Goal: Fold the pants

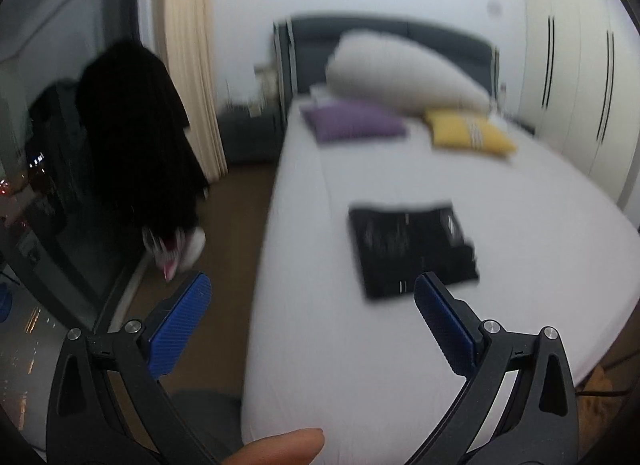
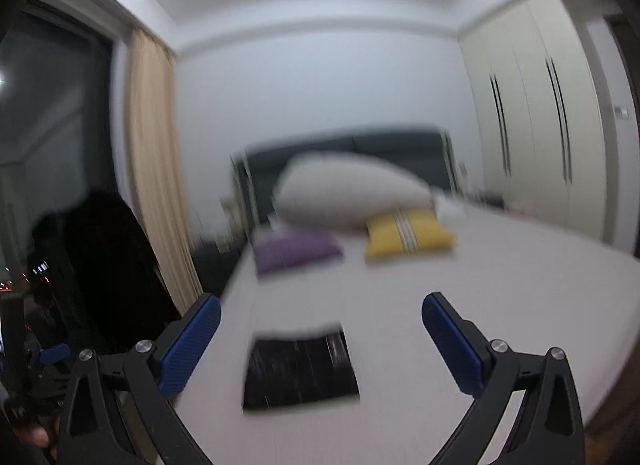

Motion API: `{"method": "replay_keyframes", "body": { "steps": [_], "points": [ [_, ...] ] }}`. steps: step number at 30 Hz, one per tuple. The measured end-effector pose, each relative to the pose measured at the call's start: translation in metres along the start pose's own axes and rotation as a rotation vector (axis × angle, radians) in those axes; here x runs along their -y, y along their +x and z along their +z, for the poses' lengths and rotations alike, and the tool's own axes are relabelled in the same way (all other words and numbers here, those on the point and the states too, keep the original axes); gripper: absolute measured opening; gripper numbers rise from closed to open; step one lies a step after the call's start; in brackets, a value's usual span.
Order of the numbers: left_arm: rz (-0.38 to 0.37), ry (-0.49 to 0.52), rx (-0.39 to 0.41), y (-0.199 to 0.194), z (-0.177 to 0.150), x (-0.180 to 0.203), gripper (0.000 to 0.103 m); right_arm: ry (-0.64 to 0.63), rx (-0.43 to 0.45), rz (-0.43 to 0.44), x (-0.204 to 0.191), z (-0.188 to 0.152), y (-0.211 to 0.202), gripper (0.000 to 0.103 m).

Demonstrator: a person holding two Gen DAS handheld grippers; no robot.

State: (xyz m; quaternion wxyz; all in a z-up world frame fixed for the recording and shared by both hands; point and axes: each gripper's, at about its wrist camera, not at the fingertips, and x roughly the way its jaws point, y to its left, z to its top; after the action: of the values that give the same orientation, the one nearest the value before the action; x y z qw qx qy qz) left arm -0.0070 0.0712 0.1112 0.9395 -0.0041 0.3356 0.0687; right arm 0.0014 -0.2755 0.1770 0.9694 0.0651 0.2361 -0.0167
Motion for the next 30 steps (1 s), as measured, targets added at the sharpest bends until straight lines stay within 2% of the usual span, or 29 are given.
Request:
{"method": "replay_keyframes", "body": {
  "steps": [2,4,9,13,16,30],
  "points": [
    [-0.017,0.001,-0.073,0.020,-0.012,0.007,0.103,-0.002,-0.079,-0.016,0.002,-0.016,0.016,0.103],
    [-0.025,0.000,-0.108,0.034,-0.027,0.014,0.103,0.006,-0.154,-0.027,0.001,-0.032,0.029,0.103],
    [-0.036,0.007,-0.144,0.053,-0.048,0.029,0.103,-0.012,-0.234,-0.034,-0.011,-0.049,0.049,0.103],
    [-0.044,0.002,-0.159,0.084,-0.049,0.032,0.103,-0.035,-0.258,-0.036,-0.018,-0.059,0.059,0.103],
    [-0.048,0.001,-0.167,0.092,-0.048,0.034,0.103,-0.046,-0.271,-0.042,-0.022,-0.064,0.063,0.103],
    [-0.040,0.002,-0.198,0.101,-0.049,0.034,0.103,-0.062,-0.319,-0.044,-0.034,-0.072,0.065,0.103]
  ]
}}
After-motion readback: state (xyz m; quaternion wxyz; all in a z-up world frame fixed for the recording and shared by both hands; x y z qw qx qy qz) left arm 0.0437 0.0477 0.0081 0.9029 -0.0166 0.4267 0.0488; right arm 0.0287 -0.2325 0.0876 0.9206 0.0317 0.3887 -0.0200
